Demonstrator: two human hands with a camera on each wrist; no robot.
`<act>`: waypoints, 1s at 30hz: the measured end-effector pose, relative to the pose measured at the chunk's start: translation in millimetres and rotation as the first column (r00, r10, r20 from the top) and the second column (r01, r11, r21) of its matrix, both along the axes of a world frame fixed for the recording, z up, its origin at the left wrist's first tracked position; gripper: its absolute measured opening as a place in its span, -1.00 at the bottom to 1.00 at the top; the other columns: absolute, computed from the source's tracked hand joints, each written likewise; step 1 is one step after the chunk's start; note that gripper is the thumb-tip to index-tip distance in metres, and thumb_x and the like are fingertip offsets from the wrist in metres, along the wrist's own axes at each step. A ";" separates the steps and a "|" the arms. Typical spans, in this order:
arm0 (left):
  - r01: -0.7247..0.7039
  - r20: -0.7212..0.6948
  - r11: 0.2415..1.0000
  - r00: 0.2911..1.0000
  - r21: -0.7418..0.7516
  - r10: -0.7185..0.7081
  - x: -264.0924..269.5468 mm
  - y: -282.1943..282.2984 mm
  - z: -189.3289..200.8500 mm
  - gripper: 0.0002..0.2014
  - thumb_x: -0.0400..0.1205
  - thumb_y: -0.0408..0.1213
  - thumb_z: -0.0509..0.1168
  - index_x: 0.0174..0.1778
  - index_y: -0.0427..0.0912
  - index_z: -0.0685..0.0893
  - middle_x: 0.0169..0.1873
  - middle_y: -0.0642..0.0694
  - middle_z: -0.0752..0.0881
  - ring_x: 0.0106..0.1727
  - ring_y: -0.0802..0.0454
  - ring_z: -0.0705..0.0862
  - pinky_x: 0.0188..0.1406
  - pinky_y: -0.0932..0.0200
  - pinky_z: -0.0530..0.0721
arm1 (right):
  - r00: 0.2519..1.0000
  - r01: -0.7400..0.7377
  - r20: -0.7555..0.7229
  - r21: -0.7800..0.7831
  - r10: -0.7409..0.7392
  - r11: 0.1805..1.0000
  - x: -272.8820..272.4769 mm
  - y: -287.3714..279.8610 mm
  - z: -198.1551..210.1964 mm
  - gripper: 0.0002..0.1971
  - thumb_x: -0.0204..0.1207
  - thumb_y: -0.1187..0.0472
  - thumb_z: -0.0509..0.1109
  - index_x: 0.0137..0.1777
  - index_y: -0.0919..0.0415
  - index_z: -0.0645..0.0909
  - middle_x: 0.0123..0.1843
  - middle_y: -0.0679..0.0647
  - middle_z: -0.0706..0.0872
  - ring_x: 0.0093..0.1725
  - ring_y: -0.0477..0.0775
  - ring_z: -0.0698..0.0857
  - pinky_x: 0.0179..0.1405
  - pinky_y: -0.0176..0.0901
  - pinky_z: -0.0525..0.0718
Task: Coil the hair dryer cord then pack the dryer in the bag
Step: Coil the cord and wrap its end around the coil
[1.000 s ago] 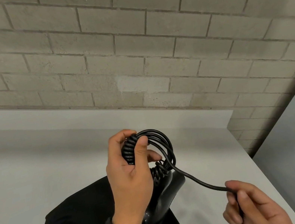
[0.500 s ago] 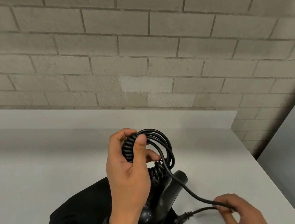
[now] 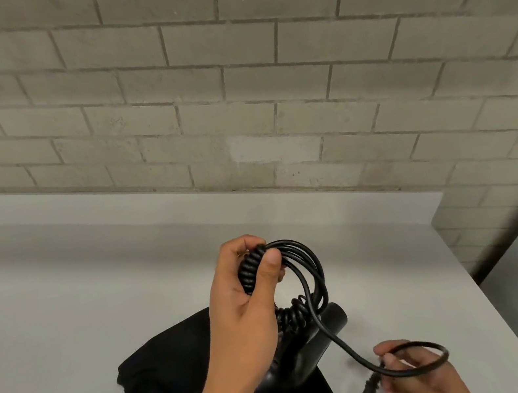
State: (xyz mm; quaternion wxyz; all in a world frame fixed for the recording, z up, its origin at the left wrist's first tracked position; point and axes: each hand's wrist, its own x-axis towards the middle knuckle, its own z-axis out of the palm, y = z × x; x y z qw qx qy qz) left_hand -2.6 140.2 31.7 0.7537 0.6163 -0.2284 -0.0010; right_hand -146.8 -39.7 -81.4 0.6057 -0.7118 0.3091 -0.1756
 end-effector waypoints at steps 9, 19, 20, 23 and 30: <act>-0.055 0.047 0.994 0.998 0.090 0.051 -5.7 -5.8 3.3 -0.86 0.57 0.03 0.31 0.00 0.16 0.59 -0.16 0.00 0.72 -0.10 0.02 0.72 -0.02 0.26 0.68 | 0.902 -0.330 -0.199 0.256 0.384 0.909 -4.7 36.0 64.6 -0.43 0.42 -0.09 0.50 0.33 0.24 0.56 0.43 0.14 0.55 0.30 0.03 0.54 0.09 -0.50 0.50; -0.086 0.300 0.969 0.954 0.230 0.014 -19.0 -6.0 9.2 -0.87 0.61 0.02 0.24 0.04 0.22 0.49 -0.29 0.06 0.69 -0.46 0.06 0.59 -0.45 0.36 0.54 | 0.947 -0.316 -0.278 -0.708 0.161 0.632 3.9 82.8 131.3 -0.70 0.42 -0.36 0.07 -0.12 -0.35 0.60 -0.39 -0.24 0.63 -0.57 -0.24 0.56 -0.61 -0.51 0.47; -0.095 0.331 0.965 0.943 0.246 0.008 -17.8 -4.7 8.7 -0.88 0.62 0.03 0.22 0.05 0.22 0.48 -0.32 0.09 0.68 -0.48 0.12 0.58 -0.46 0.41 0.50 | 0.973 -0.231 -0.196 -0.824 0.121 0.518 1.2 79.7 139.4 -0.61 0.58 -0.27 0.00 -0.19 -0.26 0.65 -0.43 -0.19 0.59 -0.65 -0.19 0.50 -0.73 -0.44 0.43; -0.088 0.382 0.954 0.924 0.286 -0.029 -16.3 -2.9 7.3 -0.84 0.63 0.05 0.19 0.09 0.16 0.47 -0.35 0.21 0.67 -0.50 0.19 0.57 -0.47 0.50 0.44 | 0.978 -0.119 -0.083 -0.975 0.190 0.187 -1.5 68.4 156.8 -0.60 0.69 -0.05 0.02 -0.16 -0.05 0.68 -0.39 -0.09 0.54 -0.70 0.02 0.44 -0.84 -0.34 0.39; 0.004 0.447 0.944 0.880 0.329 -0.159 -17.1 5.7 7.6 -0.74 0.65 0.22 0.11 0.21 0.30 0.45 -0.34 0.10 0.70 -0.48 0.03 0.62 -0.44 0.28 0.57 | 0.840 -0.219 -0.133 -0.970 0.526 0.104 24.0 34.6 216.1 -0.77 0.67 -0.05 0.22 0.04 -0.06 0.71 -0.25 -0.16 0.59 -0.40 -0.09 0.61 -0.52 -0.16 0.61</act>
